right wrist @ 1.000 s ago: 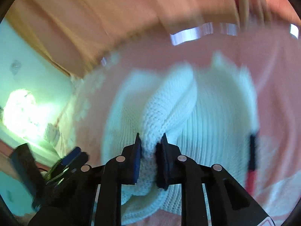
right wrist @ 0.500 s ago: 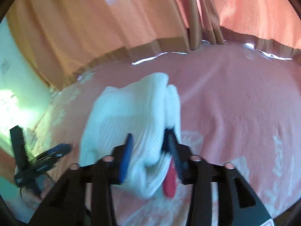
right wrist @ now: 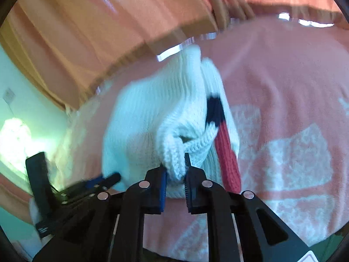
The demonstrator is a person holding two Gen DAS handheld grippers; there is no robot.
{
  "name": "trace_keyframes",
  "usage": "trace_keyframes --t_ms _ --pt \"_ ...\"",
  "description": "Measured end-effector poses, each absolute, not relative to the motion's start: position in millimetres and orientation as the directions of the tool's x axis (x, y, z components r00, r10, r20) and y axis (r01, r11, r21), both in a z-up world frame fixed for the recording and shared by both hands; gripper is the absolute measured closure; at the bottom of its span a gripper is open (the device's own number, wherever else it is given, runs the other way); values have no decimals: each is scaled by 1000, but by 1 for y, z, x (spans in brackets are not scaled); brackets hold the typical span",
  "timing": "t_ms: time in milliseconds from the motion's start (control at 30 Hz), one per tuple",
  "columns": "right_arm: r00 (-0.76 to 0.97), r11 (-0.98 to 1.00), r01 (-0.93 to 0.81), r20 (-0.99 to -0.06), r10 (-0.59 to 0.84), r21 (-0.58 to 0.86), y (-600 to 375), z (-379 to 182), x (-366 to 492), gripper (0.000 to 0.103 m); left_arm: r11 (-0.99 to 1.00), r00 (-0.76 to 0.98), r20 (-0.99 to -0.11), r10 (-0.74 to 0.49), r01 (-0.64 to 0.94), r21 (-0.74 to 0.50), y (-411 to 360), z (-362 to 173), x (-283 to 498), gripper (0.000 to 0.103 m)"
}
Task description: Fold small clothes
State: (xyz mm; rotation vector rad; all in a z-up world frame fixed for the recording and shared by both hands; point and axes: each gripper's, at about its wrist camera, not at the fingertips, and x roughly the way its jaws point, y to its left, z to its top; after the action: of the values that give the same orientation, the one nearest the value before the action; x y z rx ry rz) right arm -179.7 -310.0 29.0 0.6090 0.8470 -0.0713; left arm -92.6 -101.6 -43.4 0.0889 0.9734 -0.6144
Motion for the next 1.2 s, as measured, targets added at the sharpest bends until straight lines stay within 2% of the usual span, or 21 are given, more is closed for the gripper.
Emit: trace_keyframes --t_ms 100,200,233,300,400,467,533,600,667,800,867,900,933,1100,1200 --pt "717 836 305 -687 113 456 -314 48 -201 92 821 435 -771 -464 538 -191 -90 -31 -97 83" --pt "549 824 446 -834 56 349 -317 -11 -202 91 814 377 -821 -429 555 -171 -94 -50 -97 82" --pt "496 816 463 -864 85 346 -315 -31 -200 90 815 376 -828 -415 558 -156 -96 -54 -98 81" --pt "503 817 460 -860 82 347 -310 -25 -199 88 814 410 -819 -402 570 -114 -99 -52 -107 78" --pt "578 846 429 -816 13 318 -308 9 -207 79 807 429 -791 -438 574 -136 -99 -29 -114 74" --pt "622 857 413 -783 -19 308 -308 34 -212 78 806 451 -760 -468 571 -157 -96 -12 -115 55" --pt "635 887 379 -772 -43 262 -307 49 -205 76 807 489 -722 -489 567 -163 -99 10 -114 47" --pt "649 911 343 -759 -54 229 -308 61 -185 71 810 519 -704 -485 570 -138 -109 23 -106 46" --pt "637 921 304 -771 -6 244 -317 60 -160 68 813 524 -712 -468 571 -115 -121 24 -93 45" --pt "563 925 289 -826 43 245 -334 35 -107 64 836 539 -749 -385 548 -36 -145 -2 -64 45" --pt "521 917 312 -852 54 249 -344 13 -92 64 847 524 -772 -361 530 -36 -147 -17 -53 45" --pt "505 914 312 -860 73 261 -343 5 -86 80 855 505 -786 -355 515 -55 -147 -25 -48 45" --pt "504 909 311 -859 90 278 -345 -1 -84 87 856 492 -792 -362 511 -74 -147 -29 -45 43" --pt "642 928 279 -766 12 248 -348 41 -98 89 850 501 -776 -384 521 -84 -149 -24 -41 40" --pt "477 930 318 -879 10 183 -356 -14 -84 85 845 487 -791 -371 530 -71 -155 -33 -36 36"
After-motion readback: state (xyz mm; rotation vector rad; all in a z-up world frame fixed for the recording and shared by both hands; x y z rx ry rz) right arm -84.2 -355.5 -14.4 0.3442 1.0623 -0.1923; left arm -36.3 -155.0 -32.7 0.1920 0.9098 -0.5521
